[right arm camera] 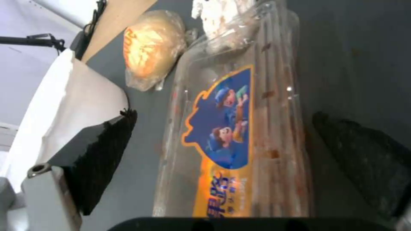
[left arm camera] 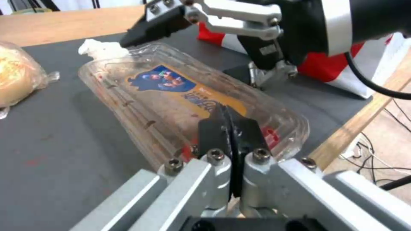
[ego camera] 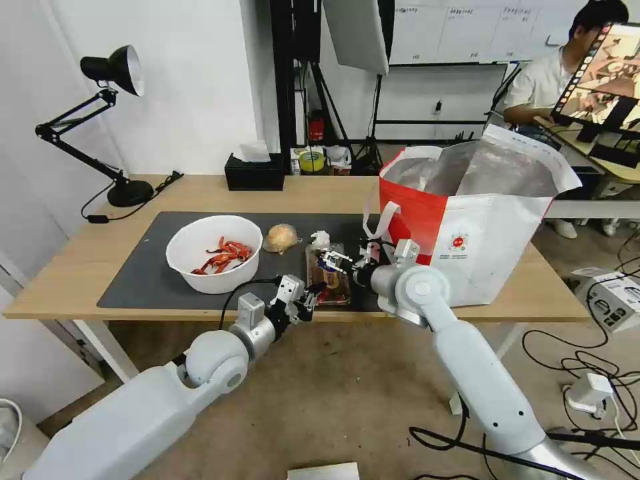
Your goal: Pick up the trash from the table and place it into the takeout bag.
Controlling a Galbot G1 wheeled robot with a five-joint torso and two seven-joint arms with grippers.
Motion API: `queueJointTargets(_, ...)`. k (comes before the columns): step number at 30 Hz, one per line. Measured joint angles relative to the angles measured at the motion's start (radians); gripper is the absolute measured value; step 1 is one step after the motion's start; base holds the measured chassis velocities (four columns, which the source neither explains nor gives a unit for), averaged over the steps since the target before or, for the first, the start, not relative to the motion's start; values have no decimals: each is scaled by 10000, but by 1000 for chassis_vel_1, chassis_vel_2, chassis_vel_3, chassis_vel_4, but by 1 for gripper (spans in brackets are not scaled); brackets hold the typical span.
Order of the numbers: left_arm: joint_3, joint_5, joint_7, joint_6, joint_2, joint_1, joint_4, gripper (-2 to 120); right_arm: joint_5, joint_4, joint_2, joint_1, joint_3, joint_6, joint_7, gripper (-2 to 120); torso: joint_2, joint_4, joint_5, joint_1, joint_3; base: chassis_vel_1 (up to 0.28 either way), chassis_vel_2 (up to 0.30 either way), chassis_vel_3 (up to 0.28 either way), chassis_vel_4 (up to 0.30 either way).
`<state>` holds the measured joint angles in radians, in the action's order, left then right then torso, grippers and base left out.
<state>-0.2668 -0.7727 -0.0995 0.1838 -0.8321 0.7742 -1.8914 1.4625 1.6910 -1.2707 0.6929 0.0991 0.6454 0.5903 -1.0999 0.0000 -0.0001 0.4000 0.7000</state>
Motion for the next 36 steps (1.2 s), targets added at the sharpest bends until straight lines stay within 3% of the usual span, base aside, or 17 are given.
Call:
queueJointTargets(29, 222, 9, 27, -82, 23, 276, -66, 0, 142, -302, -352, -305, -465, 345, 468, 100, -3, -3, -1, -2, -2, 0, 0, 0, 0)
queueJointTargets(36, 251, 14, 27, -93, 36, 303, -117, 0, 141, -242, -233, -268, -549, 358, 527, 84, -3, -4, 0, -2, -2, 0, 0, 0, 0)
